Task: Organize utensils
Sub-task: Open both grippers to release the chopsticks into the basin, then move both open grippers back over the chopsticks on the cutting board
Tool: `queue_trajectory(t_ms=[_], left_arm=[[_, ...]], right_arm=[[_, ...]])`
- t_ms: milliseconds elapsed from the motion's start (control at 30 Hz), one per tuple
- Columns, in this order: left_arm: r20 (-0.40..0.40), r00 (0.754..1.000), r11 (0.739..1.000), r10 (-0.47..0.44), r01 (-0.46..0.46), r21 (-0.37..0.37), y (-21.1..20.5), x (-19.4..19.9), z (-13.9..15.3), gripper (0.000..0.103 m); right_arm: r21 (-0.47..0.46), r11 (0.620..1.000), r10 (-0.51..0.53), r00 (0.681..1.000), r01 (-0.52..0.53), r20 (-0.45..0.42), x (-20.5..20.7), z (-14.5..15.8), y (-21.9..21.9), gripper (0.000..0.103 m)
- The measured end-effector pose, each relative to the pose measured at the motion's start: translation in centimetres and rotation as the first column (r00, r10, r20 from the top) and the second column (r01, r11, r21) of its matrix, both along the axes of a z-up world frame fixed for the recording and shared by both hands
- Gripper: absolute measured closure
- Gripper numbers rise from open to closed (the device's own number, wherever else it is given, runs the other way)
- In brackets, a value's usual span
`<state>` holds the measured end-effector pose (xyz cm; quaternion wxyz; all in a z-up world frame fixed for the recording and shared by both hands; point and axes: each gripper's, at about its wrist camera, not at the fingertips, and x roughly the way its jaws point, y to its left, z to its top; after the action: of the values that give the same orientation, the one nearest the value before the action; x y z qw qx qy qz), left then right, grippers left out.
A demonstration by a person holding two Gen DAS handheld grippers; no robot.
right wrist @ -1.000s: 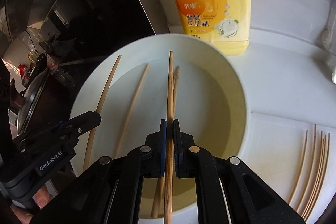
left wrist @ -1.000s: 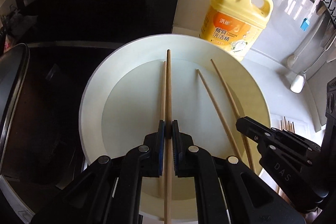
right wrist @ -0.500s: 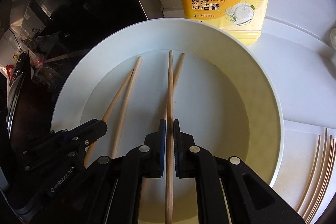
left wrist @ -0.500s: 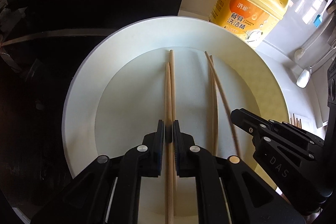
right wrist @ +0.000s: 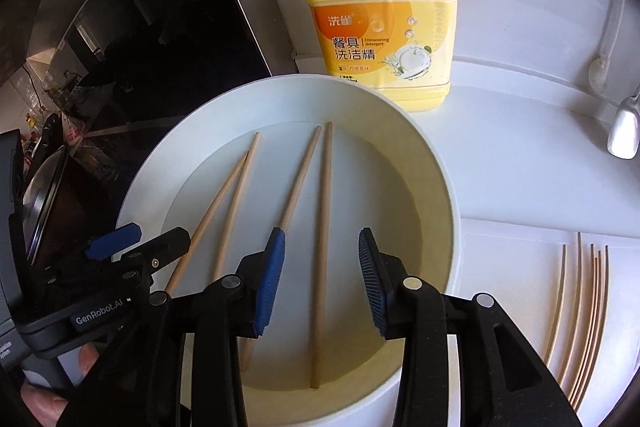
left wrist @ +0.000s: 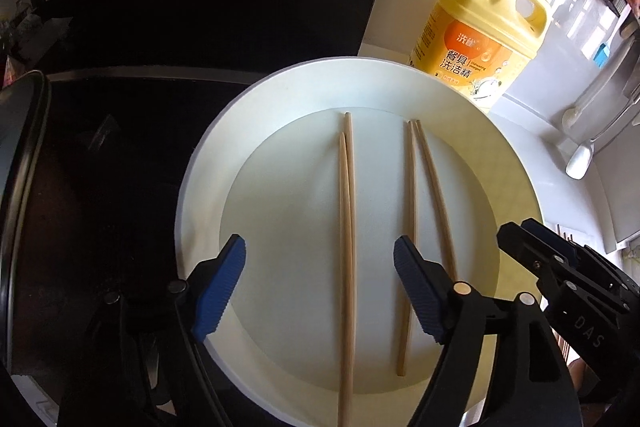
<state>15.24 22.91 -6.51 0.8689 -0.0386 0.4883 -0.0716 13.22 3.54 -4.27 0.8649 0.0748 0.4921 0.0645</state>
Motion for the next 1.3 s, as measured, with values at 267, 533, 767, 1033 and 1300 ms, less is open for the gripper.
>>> queue_trajectory(t_ms=[267, 533, 767, 1033, 1300], left_arm=[[0.089, 0.995, 0.996, -0.032, 0.024, 0.083, -2.2, -2.7, 2.3, 0.011], [0.112, 0.989, 0.995, -0.096, 0.092, 0.044, -7.7, -6.1, 3.6, 0.01], [0.082, 0.989, 0.992, -0.124, 0.121, 0.036, -15.1, -9.8, 3.3, 0.009], [0.051, 0.991, 0.99, -0.123, 0.119, 0.074, -22.1, -14.4, 1.2, 0.009], [0.02, 0.993, 0.991, -0.12, 0.118, 0.068, -24.6, -15.5, -1.1, 0.009]], right_arm=[[-0.019, 0.999, -0.04, 0.997, 0.041, 0.063, -4.5, 1.9, -2.3, 0.058], [-0.037, 0.99, -0.135, 0.987, 0.139, 0.084, -9.6, 2.5, -7.8, 0.054], [-0.075, 0.974, -0.209, 0.975, 0.215, 0.077, -15.0, 2.6, -16.6, 0.053], [-0.068, 0.971, -0.225, 0.971, 0.23, 0.076, -18.6, 0.9, -25.2, 0.052], [-0.068, 0.974, -0.212, 0.976, 0.214, 0.043, -18.3, -1.7, -27.0, 0.052]])
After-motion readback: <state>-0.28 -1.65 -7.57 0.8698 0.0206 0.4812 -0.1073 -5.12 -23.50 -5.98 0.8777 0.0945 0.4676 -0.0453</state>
